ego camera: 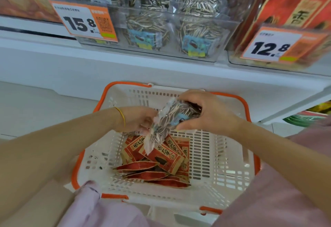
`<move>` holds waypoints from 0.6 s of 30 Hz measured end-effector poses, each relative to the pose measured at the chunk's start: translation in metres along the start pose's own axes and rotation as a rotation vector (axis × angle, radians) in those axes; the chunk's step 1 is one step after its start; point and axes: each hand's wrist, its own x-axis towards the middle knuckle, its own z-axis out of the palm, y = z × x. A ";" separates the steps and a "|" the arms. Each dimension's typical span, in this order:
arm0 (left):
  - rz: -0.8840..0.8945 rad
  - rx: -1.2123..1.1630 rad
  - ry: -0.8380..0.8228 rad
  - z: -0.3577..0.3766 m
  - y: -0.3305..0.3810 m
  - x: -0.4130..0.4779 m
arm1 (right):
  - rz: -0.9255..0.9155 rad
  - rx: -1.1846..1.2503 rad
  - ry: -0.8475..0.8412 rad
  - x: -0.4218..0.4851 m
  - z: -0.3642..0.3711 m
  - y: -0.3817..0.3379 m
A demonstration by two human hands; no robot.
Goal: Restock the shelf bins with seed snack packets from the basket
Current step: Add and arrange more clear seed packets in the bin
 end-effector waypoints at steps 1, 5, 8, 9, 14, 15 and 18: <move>0.007 -0.006 0.044 -0.002 0.004 -0.002 | 0.085 0.024 0.019 0.001 -0.003 0.003; 0.045 -0.056 0.197 -0.013 0.013 -0.001 | 0.377 0.411 0.134 0.003 -0.012 0.023; 0.061 -0.118 0.219 -0.014 0.009 0.000 | 0.504 0.678 0.134 0.004 -0.008 0.032; 0.063 -0.144 0.215 -0.013 0.007 -0.001 | 0.523 0.743 0.116 0.005 -0.005 0.032; 0.083 -0.290 0.188 -0.007 0.010 -0.007 | 0.552 1.065 0.059 0.008 0.010 0.025; 0.087 -0.290 0.198 -0.006 0.010 -0.009 | 0.556 1.121 0.053 0.010 0.012 0.025; 0.094 -0.264 0.235 -0.002 0.012 -0.011 | 0.563 1.269 0.058 0.015 0.016 0.025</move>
